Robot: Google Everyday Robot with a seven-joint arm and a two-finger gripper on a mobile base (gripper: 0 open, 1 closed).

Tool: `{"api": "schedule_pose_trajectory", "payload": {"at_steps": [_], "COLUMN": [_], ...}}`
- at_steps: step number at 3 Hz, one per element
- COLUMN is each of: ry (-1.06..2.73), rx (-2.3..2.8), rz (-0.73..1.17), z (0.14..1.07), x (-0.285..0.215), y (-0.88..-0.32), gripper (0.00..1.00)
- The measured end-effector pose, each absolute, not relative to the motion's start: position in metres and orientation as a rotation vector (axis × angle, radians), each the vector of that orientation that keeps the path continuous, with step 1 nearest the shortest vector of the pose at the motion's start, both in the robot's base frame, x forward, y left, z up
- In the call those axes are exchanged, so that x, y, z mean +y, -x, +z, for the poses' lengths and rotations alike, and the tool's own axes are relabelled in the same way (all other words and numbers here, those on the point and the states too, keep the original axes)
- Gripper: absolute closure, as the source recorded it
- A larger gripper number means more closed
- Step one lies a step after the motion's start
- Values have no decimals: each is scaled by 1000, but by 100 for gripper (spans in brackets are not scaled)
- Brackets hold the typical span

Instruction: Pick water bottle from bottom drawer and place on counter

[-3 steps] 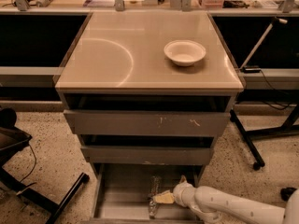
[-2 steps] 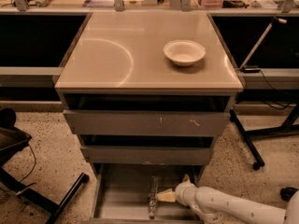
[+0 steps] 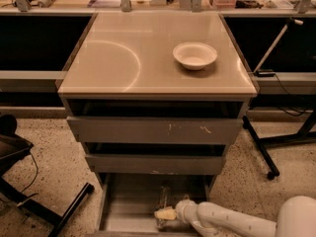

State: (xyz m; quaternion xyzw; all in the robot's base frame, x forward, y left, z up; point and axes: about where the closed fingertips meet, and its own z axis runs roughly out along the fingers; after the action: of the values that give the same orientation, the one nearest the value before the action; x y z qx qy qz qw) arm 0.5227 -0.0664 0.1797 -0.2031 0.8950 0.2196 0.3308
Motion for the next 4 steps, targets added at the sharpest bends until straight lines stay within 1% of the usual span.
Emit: {"api": "schedule_pose_trajectory", "payload": {"at_steps": [1,2,3,4], "ry": [531,544,544,543], "rx": [2340,2272,2186,2177], "rz": [574,652,788,822], "z": [180,182,164,161], "x": [-66,-62,-42,-38], "y": [-523,-520,-518,-516], "gripper": [0,0,0,0]}}
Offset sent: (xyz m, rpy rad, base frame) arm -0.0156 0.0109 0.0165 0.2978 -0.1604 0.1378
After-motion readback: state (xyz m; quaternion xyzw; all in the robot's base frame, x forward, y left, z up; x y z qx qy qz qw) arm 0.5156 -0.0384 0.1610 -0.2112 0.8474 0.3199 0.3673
